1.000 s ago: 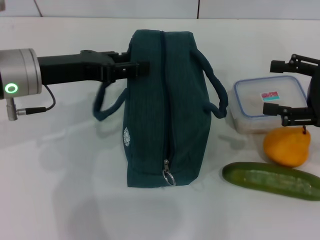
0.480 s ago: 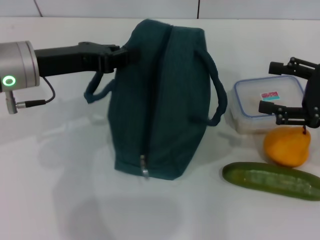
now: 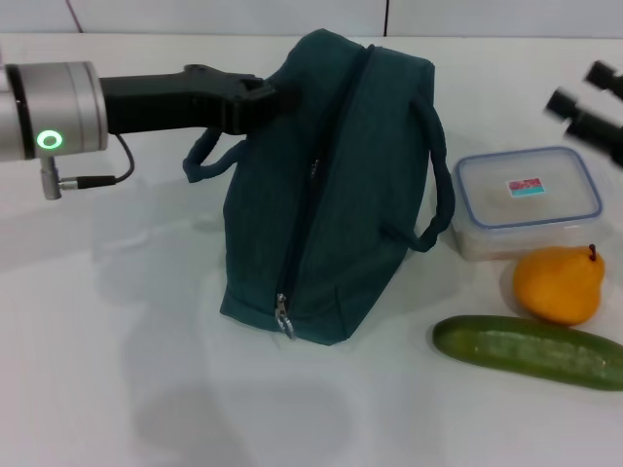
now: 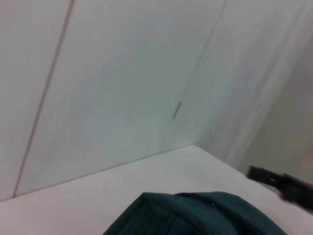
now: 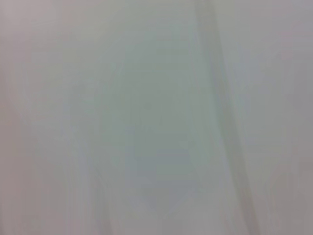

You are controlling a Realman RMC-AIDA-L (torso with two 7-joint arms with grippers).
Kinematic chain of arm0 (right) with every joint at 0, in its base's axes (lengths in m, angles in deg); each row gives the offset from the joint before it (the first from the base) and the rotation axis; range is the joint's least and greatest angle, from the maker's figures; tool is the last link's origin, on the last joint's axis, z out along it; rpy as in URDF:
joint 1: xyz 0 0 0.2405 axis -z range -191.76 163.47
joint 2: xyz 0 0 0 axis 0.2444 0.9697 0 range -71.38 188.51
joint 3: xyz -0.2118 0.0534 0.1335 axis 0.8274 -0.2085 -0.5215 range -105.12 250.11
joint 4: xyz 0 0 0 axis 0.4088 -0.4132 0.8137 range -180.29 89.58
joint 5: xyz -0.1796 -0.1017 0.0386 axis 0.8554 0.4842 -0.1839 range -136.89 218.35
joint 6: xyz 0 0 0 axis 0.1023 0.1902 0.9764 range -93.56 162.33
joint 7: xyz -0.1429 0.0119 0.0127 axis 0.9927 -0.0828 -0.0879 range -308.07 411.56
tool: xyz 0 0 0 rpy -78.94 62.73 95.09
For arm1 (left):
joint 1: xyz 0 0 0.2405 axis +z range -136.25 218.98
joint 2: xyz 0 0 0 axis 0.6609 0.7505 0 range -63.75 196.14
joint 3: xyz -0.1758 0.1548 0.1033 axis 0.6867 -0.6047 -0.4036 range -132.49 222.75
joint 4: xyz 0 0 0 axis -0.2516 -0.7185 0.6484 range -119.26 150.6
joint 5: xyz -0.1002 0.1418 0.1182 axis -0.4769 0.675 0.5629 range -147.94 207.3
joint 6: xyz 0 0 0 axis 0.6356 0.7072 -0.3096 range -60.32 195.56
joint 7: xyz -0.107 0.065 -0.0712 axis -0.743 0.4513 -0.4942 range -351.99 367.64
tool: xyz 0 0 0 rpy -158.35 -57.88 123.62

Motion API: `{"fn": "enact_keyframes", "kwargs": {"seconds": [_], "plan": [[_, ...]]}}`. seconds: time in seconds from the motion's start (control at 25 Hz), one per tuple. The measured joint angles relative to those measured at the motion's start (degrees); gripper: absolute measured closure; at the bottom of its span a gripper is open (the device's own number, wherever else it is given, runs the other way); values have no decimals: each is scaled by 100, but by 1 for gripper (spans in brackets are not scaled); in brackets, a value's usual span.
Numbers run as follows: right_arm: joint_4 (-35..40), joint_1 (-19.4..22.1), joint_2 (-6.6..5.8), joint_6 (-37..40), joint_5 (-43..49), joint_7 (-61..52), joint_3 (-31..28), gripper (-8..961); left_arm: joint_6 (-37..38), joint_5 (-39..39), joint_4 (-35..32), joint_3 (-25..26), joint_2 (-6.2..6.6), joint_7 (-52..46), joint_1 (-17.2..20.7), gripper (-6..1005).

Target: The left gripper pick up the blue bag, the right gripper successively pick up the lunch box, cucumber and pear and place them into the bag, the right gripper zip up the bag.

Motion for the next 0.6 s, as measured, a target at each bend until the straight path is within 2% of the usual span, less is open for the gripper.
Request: {"fn": "enact_keyframes", "kwargs": {"seconds": [0.16,0.28,0.44,0.6], "plan": [[-1100,-72,22,-197,-1480,-62,-1,99,3,76,141,-39,-3,235,-102,952],[-1674,-100,63,-54,-2187,-149,0,99,11,166,153,-45,-16,346,-113,952],[-2066,-75,87,65,-2606,-482,0,98,36,178,135,-90,1,400,-136,952],[-2275,-56,99,-130,-2685,-1125,-4,98,170,243,130,-114,5,421,-235,952]]}}
